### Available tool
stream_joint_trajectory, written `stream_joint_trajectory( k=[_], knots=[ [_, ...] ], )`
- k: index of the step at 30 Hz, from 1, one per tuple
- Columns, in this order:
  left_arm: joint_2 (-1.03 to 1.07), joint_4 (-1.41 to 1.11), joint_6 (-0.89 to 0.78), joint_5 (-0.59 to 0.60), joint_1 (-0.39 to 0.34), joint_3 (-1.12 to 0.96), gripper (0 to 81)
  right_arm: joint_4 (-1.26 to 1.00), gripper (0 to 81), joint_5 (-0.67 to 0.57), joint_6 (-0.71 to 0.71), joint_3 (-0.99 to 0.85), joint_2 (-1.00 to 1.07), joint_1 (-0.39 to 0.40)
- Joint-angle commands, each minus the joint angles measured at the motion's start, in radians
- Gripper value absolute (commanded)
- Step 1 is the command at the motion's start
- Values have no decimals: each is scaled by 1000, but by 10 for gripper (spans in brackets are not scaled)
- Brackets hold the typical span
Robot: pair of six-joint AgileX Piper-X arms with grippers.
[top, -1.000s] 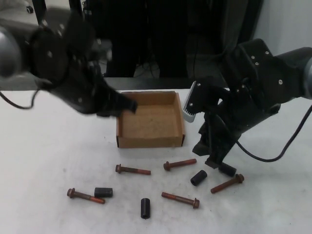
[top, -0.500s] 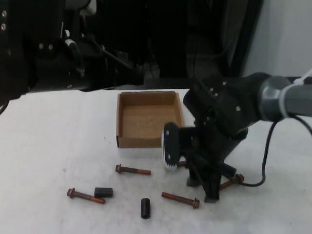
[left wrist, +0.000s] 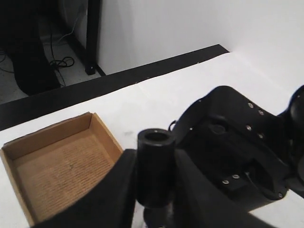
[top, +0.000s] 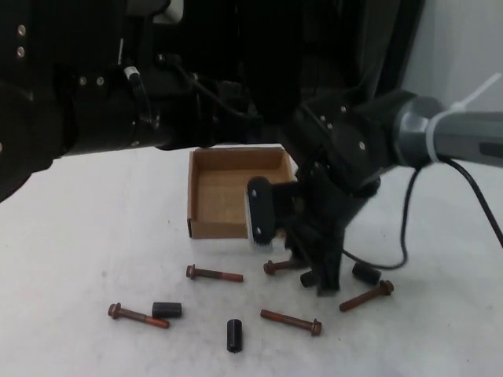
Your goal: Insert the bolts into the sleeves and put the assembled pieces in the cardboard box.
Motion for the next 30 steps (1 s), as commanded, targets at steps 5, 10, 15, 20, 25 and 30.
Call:
stream_joint_trajectory(
  k=[5, 10, 15, 20, 25, 30],
  knots=[
    [-14, -21, -2, 1, -4, -2, 8, 26, 381, 1, 39, -68, 63, -1],
    [-14, -21, -2, 8, -4, -2, 8, 78, 393, 4, 35, -73, 92, -1],
    [-14, -38, -2, 8, -4, -2, 8, 85, 393, -12, 35, -73, 99, -1],
    [-21, -45, -2, 8, -4, -2, 8, 86, 393, -27, 35, -73, 104, -1],
    [-30, -45, -2, 8, -4, -2, 8, 70, 390, -30, 40, -71, 128, -1],
    [-37, -45, -2, 8, -4, -2, 8, 60, 100, -63, 54, -71, 152, 1]
  ],
)
